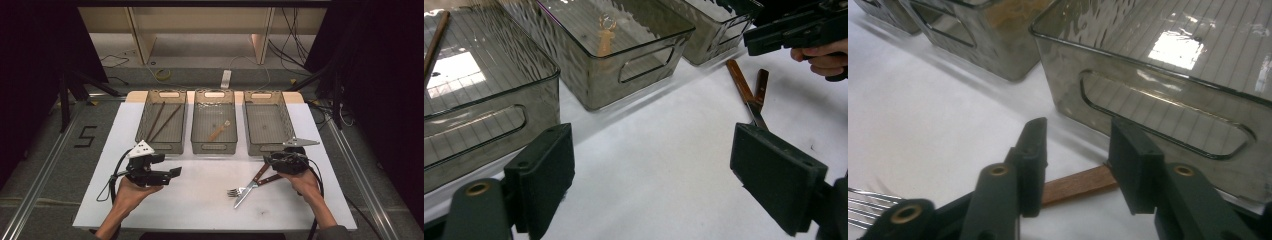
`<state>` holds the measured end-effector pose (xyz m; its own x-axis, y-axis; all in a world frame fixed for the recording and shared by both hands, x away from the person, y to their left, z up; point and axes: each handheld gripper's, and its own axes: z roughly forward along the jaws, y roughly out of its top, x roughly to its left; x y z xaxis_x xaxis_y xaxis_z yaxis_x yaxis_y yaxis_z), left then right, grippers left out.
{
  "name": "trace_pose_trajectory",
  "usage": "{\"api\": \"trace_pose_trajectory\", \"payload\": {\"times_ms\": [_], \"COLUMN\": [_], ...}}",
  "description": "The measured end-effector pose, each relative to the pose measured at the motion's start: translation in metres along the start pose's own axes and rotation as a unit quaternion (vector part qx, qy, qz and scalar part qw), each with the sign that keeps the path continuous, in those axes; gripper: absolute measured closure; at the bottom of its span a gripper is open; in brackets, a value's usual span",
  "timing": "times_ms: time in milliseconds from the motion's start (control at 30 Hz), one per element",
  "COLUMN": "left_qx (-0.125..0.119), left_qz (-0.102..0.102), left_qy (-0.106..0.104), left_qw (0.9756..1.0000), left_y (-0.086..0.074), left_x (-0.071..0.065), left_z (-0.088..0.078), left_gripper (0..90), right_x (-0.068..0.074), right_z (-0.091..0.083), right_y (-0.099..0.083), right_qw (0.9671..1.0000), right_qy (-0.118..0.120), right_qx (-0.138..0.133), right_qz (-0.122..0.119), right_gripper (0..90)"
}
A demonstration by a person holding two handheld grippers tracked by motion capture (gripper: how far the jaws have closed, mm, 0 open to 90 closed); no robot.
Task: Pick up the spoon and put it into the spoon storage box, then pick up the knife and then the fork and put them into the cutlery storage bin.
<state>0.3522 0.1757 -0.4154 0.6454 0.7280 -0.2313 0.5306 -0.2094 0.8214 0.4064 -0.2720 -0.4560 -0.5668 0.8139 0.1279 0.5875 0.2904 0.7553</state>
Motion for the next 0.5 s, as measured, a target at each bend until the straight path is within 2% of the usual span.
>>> {"api": "trace_pose_trajectory", "payload": {"times_ms": [367, 500], "left_qx": [0.002, -0.002], "left_qz": [0.003, 0.002], "left_qy": [0.005, 0.007], "left_qw": [1.0000, 1.0000], "left_y": [-0.003, -0.003], "left_x": [0.001, 0.001], "left_z": [-0.004, -0.006], "left_gripper": [17.2, 17.2], "right_x": [0.001, 0.002], "right_z": [0.011, 0.014], "right_y": [0.003, 0.003], "right_qw": [0.9996, 0.9992], "right_qy": [-0.001, 0.003], "right_qx": [0.022, 0.031], "right_qz": [-0.019, -0.024], "right_gripper": [77.7, 80.3]}}
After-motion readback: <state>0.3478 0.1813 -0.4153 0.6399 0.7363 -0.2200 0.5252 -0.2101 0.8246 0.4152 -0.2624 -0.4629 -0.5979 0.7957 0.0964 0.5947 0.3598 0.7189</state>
